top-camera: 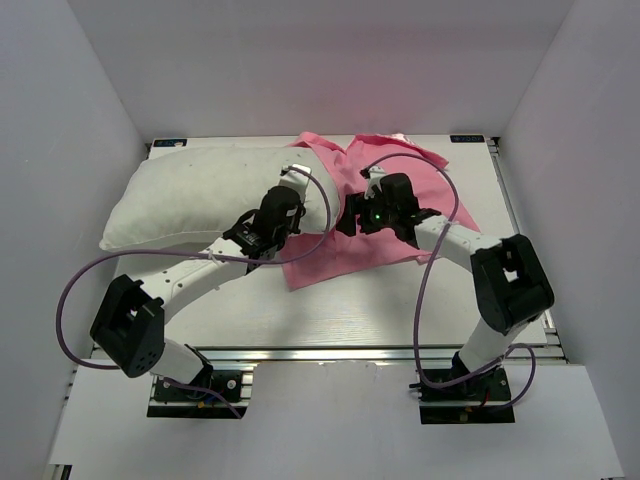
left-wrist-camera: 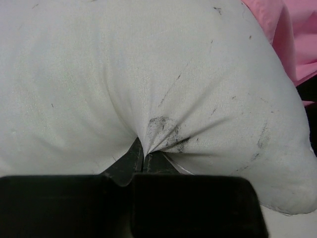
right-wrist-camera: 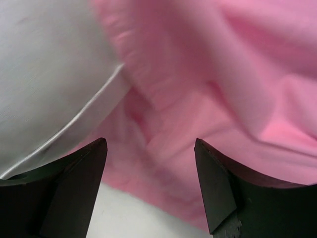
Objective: Put the pillow into the pillowcase
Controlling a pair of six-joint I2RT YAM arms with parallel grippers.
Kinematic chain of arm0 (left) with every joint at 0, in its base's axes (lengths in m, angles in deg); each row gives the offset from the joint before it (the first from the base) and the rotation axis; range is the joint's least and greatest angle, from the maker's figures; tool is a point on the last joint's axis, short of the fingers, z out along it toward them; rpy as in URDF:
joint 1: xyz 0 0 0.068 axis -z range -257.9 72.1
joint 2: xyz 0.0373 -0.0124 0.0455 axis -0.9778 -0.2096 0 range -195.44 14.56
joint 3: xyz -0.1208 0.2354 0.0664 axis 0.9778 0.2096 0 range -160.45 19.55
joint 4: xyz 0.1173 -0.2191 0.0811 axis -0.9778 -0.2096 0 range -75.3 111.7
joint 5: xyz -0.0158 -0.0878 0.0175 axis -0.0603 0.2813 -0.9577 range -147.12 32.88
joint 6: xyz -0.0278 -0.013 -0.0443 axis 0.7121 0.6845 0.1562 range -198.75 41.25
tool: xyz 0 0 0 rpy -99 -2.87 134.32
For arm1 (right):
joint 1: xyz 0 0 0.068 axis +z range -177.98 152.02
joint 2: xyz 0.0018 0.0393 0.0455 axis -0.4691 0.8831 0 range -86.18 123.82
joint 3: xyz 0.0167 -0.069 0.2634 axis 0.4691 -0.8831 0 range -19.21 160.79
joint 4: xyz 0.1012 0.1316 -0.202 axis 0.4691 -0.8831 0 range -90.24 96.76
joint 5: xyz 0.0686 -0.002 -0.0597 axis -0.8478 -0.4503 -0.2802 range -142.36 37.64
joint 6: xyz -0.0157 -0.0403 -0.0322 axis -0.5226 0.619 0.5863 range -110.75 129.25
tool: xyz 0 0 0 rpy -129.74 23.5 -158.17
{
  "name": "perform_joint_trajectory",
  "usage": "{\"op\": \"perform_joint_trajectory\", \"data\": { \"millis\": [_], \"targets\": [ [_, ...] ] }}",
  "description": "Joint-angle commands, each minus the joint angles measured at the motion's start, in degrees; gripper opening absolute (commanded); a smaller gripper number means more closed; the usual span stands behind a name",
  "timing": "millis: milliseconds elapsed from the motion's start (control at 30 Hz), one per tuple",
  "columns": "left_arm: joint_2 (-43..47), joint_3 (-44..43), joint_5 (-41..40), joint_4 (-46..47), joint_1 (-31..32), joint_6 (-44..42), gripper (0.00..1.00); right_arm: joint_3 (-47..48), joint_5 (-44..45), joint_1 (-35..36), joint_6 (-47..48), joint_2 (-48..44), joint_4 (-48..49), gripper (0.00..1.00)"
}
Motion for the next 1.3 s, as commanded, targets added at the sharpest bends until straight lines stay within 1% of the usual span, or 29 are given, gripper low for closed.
{"op": "perform_joint_trajectory", "data": {
  "millis": [0,67,133,267,367,433,500,533,567,733,800,833,867,933,967,1000,1033,1100,1167,1200,1267],
  "targets": [
    [1.00,-1.86,0.75,2.22,-1.12,1.11,0.00,4.40,7.45,0.05,-1.71,2.58,3.77,0.76],
    [1.09,-1.86,0.84,2.48,-1.30,1.46,0.00,6.86,10.35,0.23,-2.58,4.86,3.86,0.74],
    [1.00,-1.95,1.01,2.84,-1.65,1.99,0.00,9.14,10.01,0.23,-2.94,7.14,3.86,0.74],
    [0.91,-2.56,1.36,3.10,-2.09,2.25,0.00,10.56,7.46,0.57,-4.52,8.38,5.44,0.70],
    [0.56,-3.44,1.72,3.01,-2.35,2.25,0.00,11.61,7.98,1.37,-5.66,9.44,5.27,0.68],
    [0.39,-3.79,2.07,2.93,-2.70,2.16,0.00,12.58,10.61,1.72,-6.45,10.83,3.96,0.66],
    [0.39,-4.23,2.42,2.75,-2.88,2.25,0.00,14.08,12.37,1.81,-6.63,11.72,3.16,0.57],
    [0.39,-4.32,2.51,2.75,-3.05,2.25,0.00,14.17,12.64,1.81,-6.81,12.16,3.25,0.46],
    [0.39,-4.32,2.59,2.75,-3.23,2.34,0.00,14.34,12.65,1.81,-6.63,12.25,3.16,0.40],
    [0.12,-3.27,2.59,3.54,-3.40,3.39,0.00,13.38,12.73,1.63,-5.40,11.03,1.67,0.18],
    [-0.05,-2.74,3.03,4.33,-3.58,3.92,0.00,11.63,12.56,1.37,-4.70,9.62,1.58,0.12],
    [-0.31,-2.65,3.38,4.51,-3.58,4.01,0.00,11.01,10.82,0.67,-3.65,7.35,1.32,0.09],
    [-0.58,-2.56,4.17,4.68,-3.58,4.27,0.00,10.39,9.23,0.23,-2.86,6.02,0.09,0.04],
    [-1.45,-2.56,4.96,5.12,-3.58,4.53,0.00,7.15,3.79,-0.30,0.64,-0.64,-0.36,0.00],
    [-1.89,-2.65,5.49,5.12,-3.58,4.80,0.00,5.83,1.59,-0.30,2.23,-3.11,-0.62,0.00],
    [-2.33,-2.56,5.58,7.21,-3.58,4.97,0.00,4.60,-2.78,-0.30,3.29,-5.83,-1.06,0.00],
    [-2.77,-2.65,5.32,7.58,-3.58,5.15,0.00,3.02,-5.26,-0.13,4.17,-10.38,-1.67,0.00],
    [-4.36,-2.65,4.62,9.07,-3.58,6.38,0.00,3.00,-10.79,0.83,6.19,-14.62,-7.27,0.00],
    [-5.84,-2.65,4.96,10.82,-3.49,7.34,0.00,4.66,-13.79,1.98,7.07,-16.13,-11.06,0.00],
    [-6.38,-2.65,5.84,11.36,-3.58,7.78,0.00,5.37,-14.77,3.99,7.17,-17.01,-14.30,0.00],
    [-7.26,-2.39,6.63,13.46,-3.58,8.92,0.00,7.56,-15.74,5.76,6.82,-17.28,-15.56,0.00]
  ]
}}
